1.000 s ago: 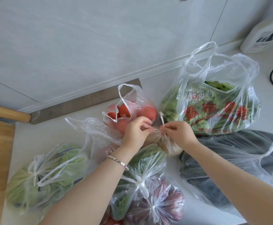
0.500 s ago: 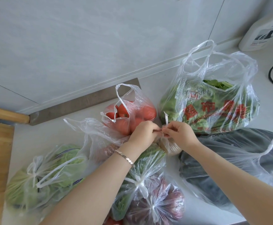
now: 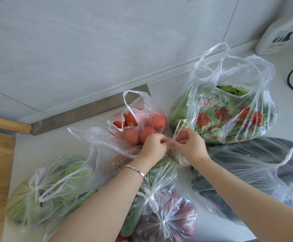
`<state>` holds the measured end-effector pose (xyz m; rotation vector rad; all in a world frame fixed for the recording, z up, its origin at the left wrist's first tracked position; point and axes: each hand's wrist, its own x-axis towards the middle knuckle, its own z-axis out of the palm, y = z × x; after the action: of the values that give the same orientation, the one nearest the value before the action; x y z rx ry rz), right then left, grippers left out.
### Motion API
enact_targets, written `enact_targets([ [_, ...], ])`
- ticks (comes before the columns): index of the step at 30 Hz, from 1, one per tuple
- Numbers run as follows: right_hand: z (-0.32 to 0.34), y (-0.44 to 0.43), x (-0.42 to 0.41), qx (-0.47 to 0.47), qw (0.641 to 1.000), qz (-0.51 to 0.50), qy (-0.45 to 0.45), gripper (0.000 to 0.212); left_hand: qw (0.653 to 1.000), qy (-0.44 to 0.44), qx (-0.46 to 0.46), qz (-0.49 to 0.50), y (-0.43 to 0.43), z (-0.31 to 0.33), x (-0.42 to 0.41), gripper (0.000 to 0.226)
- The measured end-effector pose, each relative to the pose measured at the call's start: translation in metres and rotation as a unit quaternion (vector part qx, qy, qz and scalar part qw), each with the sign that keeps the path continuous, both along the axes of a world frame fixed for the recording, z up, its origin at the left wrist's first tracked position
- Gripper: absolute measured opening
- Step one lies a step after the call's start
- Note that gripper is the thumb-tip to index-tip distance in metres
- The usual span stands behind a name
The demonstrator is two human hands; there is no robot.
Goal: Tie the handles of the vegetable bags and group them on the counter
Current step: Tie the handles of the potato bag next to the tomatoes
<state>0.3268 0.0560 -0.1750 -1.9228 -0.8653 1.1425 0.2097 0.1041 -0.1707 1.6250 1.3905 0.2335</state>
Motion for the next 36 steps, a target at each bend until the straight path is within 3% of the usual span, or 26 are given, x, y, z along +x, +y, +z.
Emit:
enact_targets([
  [2, 0.002, -0.004, -0.002, 0.008, 0.998, 0.045, -0.048, 0.043, 0.999, -0.003, -0.025, 0.019, 0.001, -0.001, 0.0, 0.019],
  [5, 0.001, -0.007, -0.005, 0.023, 0.982, 0.098, -0.157, 0.039, 0.998, -0.01, -0.056, 0.032, 0.004, -0.001, -0.001, 0.016],
  [11, -0.002, -0.009, -0.007, 0.075, 0.968, 0.115, -0.211, 0.023, 0.996, -0.018, -0.084, -0.001, 0.005, 0.004, -0.005, 0.018],
  [14, -0.009, -0.008, -0.008, 0.145, 0.929, 0.164, -0.3, 0.022, 0.995, -0.032, -0.09, -0.008, 0.004, 0.005, -0.006, 0.017],
  [18, -0.018, -0.002, -0.006, 0.143, 0.893, 0.228, -0.36, 0.026, 0.997, -0.026, -0.071, -0.021, 0.0, 0.005, -0.006, 0.013],
  [21, -0.021, -0.001, -0.005, 0.113, 0.896, 0.246, -0.352, 0.026, 0.999, -0.022, -0.047, -0.004, -0.005, 0.004, -0.006, 0.015],
  [28, -0.016, -0.003, -0.006, 0.09, 0.951, 0.187, -0.228, 0.011, 0.996, -0.051, -0.038, 0.063, -0.016, 0.001, -0.007, 0.015],
  [32, -0.006, -0.006, -0.006, 0.061, 0.977, 0.122, -0.165, 0.011, 0.998, -0.034, 0.009, 0.05, -0.018, 0.001, -0.005, 0.015],
  [36, 0.002, -0.006, 0.0, 0.038, 0.985, 0.126, -0.114, 0.012, 0.997, -0.017, 0.073, 0.014, -0.019, 0.0, -0.006, 0.015],
])
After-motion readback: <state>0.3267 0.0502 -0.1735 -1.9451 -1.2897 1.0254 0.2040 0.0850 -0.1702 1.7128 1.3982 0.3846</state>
